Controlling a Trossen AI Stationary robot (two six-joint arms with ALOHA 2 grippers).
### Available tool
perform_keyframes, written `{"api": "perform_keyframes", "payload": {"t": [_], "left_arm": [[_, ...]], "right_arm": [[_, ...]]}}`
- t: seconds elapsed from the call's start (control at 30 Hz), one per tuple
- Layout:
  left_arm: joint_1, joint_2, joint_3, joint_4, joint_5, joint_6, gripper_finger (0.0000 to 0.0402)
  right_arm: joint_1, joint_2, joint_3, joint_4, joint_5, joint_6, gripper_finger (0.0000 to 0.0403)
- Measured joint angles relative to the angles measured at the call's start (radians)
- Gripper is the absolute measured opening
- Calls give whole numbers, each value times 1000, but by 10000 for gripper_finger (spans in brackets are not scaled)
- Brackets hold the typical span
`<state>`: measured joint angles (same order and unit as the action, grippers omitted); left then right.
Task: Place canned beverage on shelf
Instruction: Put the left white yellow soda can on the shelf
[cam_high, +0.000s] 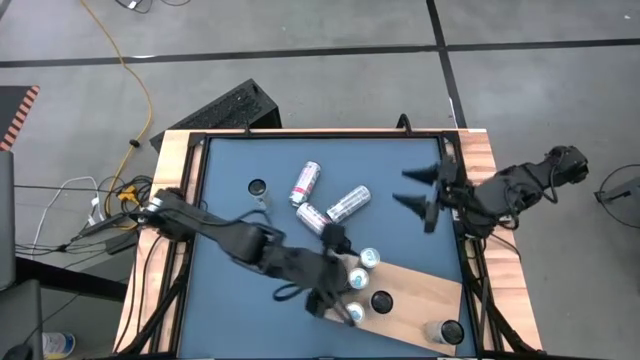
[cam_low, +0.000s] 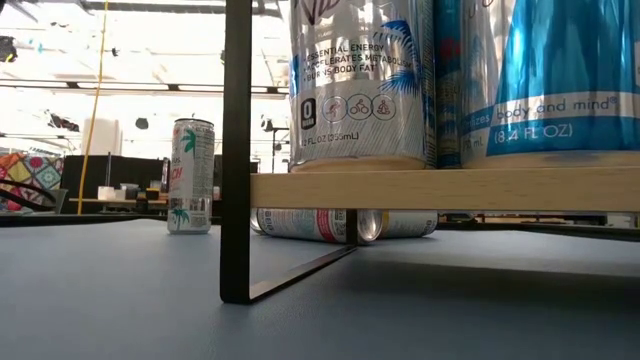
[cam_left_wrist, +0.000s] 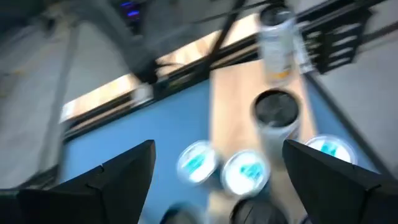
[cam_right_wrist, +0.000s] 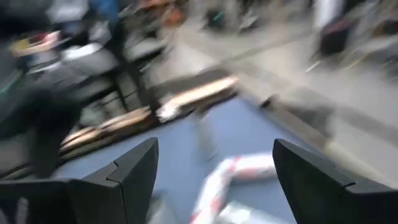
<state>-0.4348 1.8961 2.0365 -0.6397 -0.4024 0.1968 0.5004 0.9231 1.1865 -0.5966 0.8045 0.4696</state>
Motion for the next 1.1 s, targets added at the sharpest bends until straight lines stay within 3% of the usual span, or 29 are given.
{"api": "perform_keyframes", "payload": {"t": [0.2,0.33,0.47,0.63,0.83,1.1], "left_arm": [[-109,-127,0,-255,-310,-118,336],[-182,-206,-1,-358,-466,-234,336],[-250,-263,-1,-424,-573,-348,336],[-322,-307,-1,-486,-657,-437,336],[-370,-312,-1,-540,-732,-472,336],[-369,-308,-1,-597,-740,-520,336]], "right_arm": [[104,101,0,-218,-102,308,306],[128,228,36,-243,-150,344,306],[160,385,204,-394,-185,346,306],[237,615,518,-716,-202,316,306],[301,870,857,-966,-205,255,306],[288,1041,1043,-974,-211,232,306]]}}
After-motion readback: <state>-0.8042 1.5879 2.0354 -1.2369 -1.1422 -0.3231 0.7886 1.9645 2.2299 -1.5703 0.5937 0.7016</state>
